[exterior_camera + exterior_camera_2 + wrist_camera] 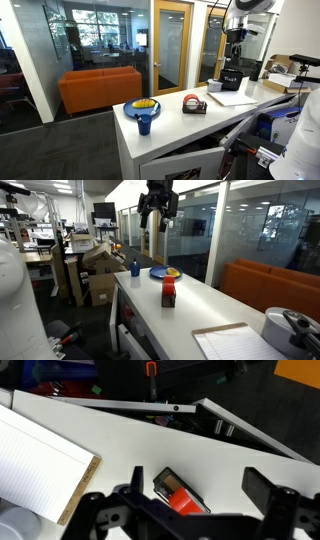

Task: Pick the marker from the cup and put it on the table

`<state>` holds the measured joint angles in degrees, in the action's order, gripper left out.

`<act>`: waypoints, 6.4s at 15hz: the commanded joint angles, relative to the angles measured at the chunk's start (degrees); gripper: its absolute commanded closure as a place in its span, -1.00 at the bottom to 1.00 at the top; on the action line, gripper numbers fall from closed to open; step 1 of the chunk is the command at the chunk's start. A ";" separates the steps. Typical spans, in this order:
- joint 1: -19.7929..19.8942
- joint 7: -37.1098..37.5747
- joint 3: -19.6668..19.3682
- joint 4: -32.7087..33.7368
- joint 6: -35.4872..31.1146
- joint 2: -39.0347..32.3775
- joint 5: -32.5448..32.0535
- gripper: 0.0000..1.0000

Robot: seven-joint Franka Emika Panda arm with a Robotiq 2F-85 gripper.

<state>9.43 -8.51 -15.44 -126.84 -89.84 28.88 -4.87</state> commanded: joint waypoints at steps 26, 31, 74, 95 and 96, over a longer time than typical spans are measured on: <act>-12.06 9.96 17.80 -0.10 -20.99 -13.65 5.70 -1.00; -15.11 13.75 22.12 -0.66 -25.40 -16.40 5.25 -1.00; -20.17 14.19 24.95 14.86 -47.92 -41.56 1.96 -1.00; -20.23 13.91 22.59 21.00 -49.64 -49.75 -0.95 -1.00; -20.23 13.79 22.53 21.15 -49.83 -50.03 -0.93 -1.00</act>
<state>-10.77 6.38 7.33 -107.09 -138.29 -19.63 -6.15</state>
